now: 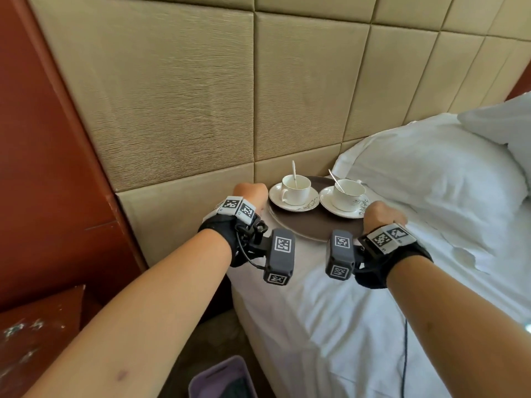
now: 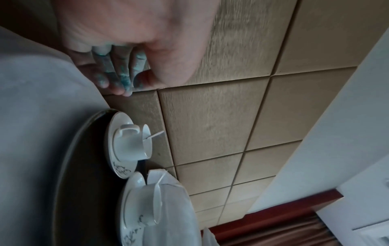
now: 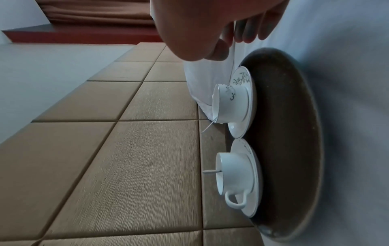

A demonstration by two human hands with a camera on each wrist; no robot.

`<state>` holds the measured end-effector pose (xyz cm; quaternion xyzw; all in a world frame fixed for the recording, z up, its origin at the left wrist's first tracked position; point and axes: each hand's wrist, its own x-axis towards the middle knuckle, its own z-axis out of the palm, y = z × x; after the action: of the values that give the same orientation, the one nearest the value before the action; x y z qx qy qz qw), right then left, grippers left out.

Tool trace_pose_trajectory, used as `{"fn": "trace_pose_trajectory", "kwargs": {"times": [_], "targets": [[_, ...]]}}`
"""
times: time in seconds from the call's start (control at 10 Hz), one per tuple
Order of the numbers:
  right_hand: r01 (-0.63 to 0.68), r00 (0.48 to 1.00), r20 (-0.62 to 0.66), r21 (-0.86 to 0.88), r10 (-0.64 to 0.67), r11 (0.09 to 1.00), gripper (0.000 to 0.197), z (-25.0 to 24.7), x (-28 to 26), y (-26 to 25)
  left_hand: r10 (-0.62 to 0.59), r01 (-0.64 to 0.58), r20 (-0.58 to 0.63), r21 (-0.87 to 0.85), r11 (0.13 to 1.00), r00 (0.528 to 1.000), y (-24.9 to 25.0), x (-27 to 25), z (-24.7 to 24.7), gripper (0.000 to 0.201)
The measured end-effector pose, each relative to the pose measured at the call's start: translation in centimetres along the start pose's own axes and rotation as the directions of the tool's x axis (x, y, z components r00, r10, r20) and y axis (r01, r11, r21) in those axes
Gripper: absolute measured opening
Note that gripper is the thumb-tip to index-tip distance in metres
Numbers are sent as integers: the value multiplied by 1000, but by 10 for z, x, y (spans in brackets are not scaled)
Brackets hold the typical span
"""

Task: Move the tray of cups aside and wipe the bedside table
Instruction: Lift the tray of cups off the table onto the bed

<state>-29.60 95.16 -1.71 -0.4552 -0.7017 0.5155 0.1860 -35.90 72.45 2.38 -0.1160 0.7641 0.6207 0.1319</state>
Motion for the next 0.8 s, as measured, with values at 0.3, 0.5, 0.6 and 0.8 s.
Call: {"fn": "trace_pose_trajectory", "kwargs": {"times": [0.3,0.5,0.6,0.8], "targets": [[-14,999,41,82,10,997,22,-14,3,-19,-48,65,128,-138,988,991,21,-31,38,20],[36,990,126,256,-70,966,15,38,16,-47,-88,93,33,-204,975,996,22,8,40,18],[100,985,108,306,-138,947,15,65,18,-54,-71,39,-120,-252,967,990,21,36,34,22],[226,939,153,398,-307,889,14,96,18,-67,-73,-11,-235,-338,941,969,11,64,40,42]]}}
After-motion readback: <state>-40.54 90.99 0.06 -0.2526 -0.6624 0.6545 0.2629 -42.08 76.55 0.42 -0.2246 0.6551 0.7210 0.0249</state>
